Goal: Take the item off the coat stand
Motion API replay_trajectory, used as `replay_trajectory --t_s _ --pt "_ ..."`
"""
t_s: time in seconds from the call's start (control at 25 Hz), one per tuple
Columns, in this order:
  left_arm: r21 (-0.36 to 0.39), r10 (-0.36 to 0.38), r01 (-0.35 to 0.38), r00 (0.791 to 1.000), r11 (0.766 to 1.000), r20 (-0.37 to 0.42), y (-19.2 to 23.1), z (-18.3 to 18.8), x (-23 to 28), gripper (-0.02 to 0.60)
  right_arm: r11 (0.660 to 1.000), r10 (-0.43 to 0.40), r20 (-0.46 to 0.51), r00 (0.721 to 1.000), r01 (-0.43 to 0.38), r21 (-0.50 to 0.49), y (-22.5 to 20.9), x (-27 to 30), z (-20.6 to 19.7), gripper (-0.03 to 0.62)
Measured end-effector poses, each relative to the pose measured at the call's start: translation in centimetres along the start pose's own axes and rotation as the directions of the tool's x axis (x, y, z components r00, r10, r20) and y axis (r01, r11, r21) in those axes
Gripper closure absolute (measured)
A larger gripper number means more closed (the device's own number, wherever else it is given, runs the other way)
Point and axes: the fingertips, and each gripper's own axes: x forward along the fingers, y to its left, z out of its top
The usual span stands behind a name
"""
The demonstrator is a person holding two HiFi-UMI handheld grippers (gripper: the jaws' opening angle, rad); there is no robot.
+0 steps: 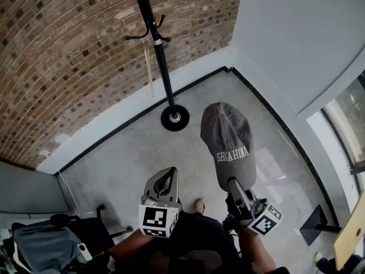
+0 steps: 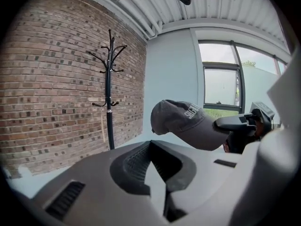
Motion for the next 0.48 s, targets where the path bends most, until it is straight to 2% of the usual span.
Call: replay_trajectory --t_s 0.24,0.48 --pt "-0.001 -0.001 0.001 1.000 1.000 0.008 -1.2 -1.2 -0.3 0.557 0.990 -0.078 -0.076 0.994 0.069 -0.121 -0.7 -0.3 -2.6 0.562" --pt "0.016 -0.013 0.013 1.000 1.000 0.016 -1.7 -0.3 0.7 0.557 0.985 -0.097 -0.076 0.992 0.085 -0.150 -0.8 -0.3 -2.0 0.563"
